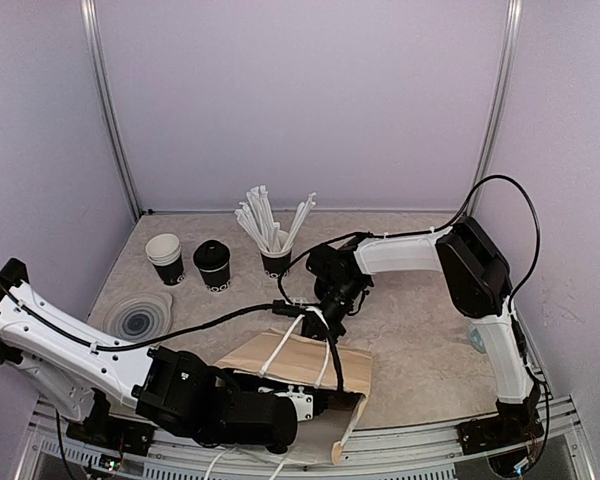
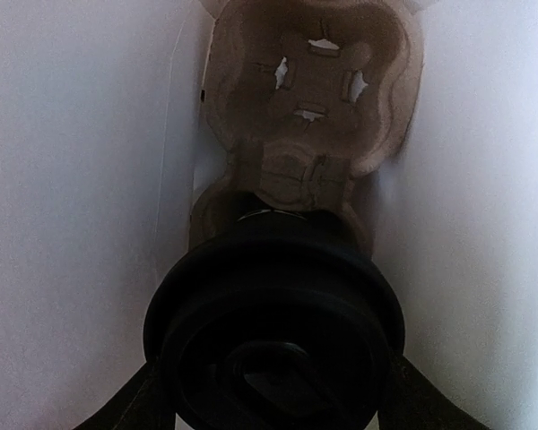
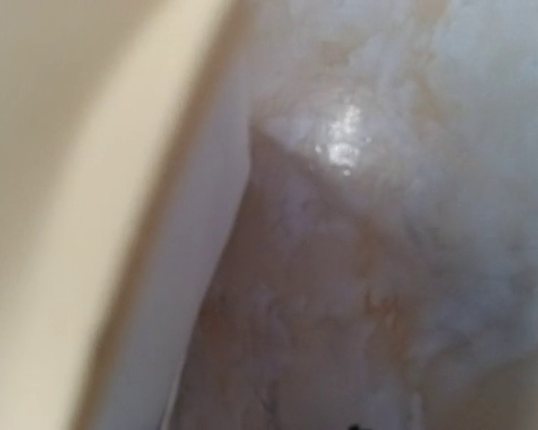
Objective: Pack the takeout coffee
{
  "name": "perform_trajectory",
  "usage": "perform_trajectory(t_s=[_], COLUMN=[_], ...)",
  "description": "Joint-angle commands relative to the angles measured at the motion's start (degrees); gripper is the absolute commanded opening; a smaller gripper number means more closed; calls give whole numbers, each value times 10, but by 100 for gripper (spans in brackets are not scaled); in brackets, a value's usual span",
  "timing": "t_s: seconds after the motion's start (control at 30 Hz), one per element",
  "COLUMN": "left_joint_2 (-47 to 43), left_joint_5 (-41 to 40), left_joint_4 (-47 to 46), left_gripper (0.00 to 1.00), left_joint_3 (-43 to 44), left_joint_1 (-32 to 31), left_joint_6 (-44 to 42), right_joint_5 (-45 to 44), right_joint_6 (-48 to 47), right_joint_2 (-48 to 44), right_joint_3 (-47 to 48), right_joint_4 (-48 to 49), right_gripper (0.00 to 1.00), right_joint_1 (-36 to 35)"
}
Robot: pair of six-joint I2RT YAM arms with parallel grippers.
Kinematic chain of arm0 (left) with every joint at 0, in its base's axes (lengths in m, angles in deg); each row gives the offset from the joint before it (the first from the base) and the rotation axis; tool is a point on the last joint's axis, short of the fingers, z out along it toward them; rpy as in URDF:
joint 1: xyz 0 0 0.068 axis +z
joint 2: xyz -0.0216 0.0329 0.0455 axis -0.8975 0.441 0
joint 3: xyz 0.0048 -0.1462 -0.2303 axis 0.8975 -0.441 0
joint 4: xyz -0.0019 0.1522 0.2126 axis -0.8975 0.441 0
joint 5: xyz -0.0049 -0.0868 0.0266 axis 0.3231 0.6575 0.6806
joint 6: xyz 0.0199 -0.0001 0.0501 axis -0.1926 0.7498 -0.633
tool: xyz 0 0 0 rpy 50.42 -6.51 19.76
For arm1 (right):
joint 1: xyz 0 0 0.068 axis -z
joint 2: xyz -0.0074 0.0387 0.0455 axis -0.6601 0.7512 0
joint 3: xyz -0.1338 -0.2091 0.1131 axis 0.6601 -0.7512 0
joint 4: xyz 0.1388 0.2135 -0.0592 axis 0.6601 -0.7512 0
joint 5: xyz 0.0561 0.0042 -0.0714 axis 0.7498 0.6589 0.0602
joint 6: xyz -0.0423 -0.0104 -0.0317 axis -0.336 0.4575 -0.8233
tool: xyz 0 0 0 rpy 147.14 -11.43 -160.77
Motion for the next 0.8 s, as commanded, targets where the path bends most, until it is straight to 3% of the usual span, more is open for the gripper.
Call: perform_trajectory(t_s=[0.0,0.23,0.5,0.77], left_joint_2=[10,11,82,151], left_joint_5=[44,174,323,389], left_joint_4=[25,117,207,237], left_gripper=[53,53,54,54], left_joint_3=[15,94,195,246], left_joint_1=[17,40,96,145], left_joint_6=[19,80,135,129], right_joint_5=[-4,-82,-91,-81], right_joint_6=[-6,39,33,19], right_joint_2=[8,-33,-112,-186], right_joint_3=[1,24,1,-78], right_joint_4=[-25,-1,-13,-8], right_gripper=[37,43,43,43], right_joint_1=[-11,64,128,154])
